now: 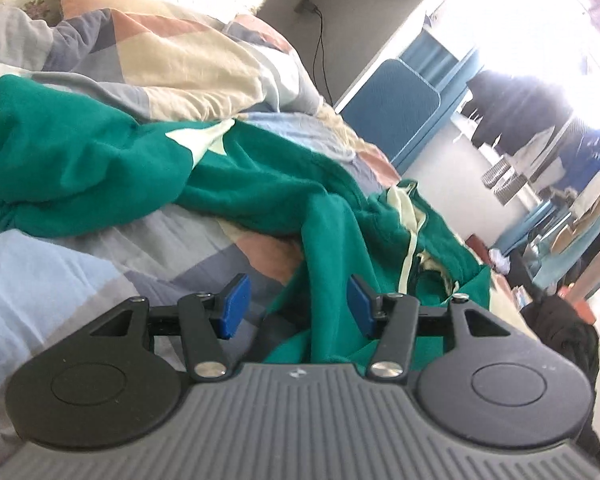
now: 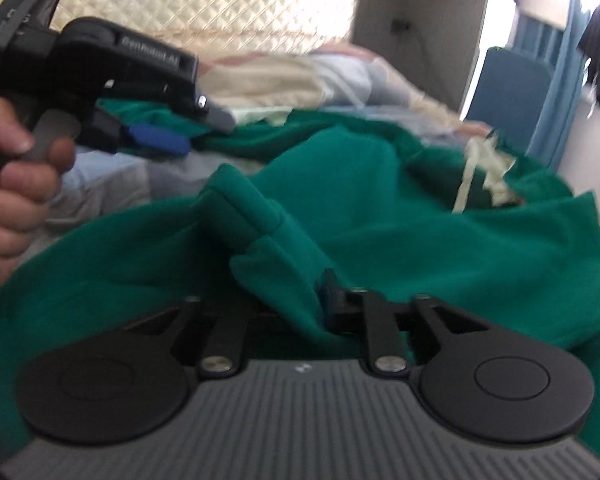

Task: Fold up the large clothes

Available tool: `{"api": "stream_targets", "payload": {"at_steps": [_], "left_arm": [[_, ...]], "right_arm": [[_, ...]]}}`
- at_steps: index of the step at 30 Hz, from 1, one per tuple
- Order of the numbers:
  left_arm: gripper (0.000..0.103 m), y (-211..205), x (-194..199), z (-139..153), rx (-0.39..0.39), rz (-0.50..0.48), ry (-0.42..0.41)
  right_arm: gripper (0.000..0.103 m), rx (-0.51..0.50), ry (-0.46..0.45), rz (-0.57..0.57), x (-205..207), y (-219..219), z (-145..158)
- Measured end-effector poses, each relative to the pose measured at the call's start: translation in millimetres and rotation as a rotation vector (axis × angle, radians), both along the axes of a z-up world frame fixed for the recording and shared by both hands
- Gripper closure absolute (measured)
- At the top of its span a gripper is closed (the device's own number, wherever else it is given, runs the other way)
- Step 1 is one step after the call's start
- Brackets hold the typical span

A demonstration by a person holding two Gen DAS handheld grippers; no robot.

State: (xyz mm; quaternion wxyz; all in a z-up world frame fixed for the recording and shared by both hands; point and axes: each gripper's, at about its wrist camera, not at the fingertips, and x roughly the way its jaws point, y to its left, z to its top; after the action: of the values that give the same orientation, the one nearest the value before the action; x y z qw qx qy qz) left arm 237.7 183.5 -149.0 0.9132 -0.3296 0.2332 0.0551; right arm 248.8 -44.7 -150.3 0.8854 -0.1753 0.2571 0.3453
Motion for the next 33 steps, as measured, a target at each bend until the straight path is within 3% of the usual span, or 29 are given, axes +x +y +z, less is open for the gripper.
{"api": "stream_targets", "payload": {"at_steps": [1, 2, 3, 8, 13, 18, 20, 23, 26, 27, 28, 31, 33], "left_arm": [[0.044, 0.4, -1.9, 1.8, -0.005, -0.002, -0.014], [0.044, 0.0, -3.1, 3.9, -0.006, -0.007, -0.024], [0.044, -1.8, -4.8, 5.9, -0.003, -0.015, -0.031], [0.044, -21.7, -13.5, 13.3, 0.013, -0.084, -0.059], [0.044, -52.4, -14.7, 13.2, 0.09, -0.133, -0.056], [0.044, -72.3, -2.2, -0.2, 0.124, -0.169, -0.018], [0.044, -78.5, 2.7, -4.9, 0.145, -0.179, -0.01], [0.044, -86.2, 8.3, -10.8, 0.166, -0.197, -0.002], [0.044, -94.1, 13.0, -16.1, 0.19, -0.214, -0.003], [0.044, -97.1, 13.5, -17.4, 0.204, -0.219, -0.004], [0.044, -100.5, 13.8, -18.6, 0.22, -0.224, -0.007], [0.044, -110.7, 12.7, -19.2, 0.269, -0.243, -0.029], [0.044, -117.4, 13.3, -19.2, 0.285, -0.268, -0.045]], "right_arm": [[0.047, 0.011, 0.028, 0.012, -1.3, -3.6, 4.6], [0.031, 0.029, 0.043, 0.022, -4.0, -5.5, 7.2], [0.028, 0.054, 0.051, 0.033, -8.5, -11.3, 12.0], [0.027, 0.142, 0.09, 0.015, -21.1, -51.5, 35.1], [0.027, 0.336, 0.139, -0.209, 12.9, -113.1, 52.2], [0.027, 0.533, 0.253, -0.522, 88.2, -170.5, 33.1], [0.025, 0.558, 0.321, -0.63, 112.6, -185.6, 19.2], [0.026, 0.633, 0.398, -0.68, 140.4, -201.4, -3.0], [0.026, 0.723, 0.414, -0.693, 159.1, -208.4, -16.4], [0.028, 0.74, 0.406, -0.694, 165.8, -207.9, -19.3], [0.037, 0.749, 0.398, -0.701, 173.2, -207.2, -22.0], [0.089, 0.752, 0.338, -0.764, 187.5, -212.1, -24.6], [0.09, 0.795, 0.284, -0.769, 187.7, -221.3, -21.0]]}}
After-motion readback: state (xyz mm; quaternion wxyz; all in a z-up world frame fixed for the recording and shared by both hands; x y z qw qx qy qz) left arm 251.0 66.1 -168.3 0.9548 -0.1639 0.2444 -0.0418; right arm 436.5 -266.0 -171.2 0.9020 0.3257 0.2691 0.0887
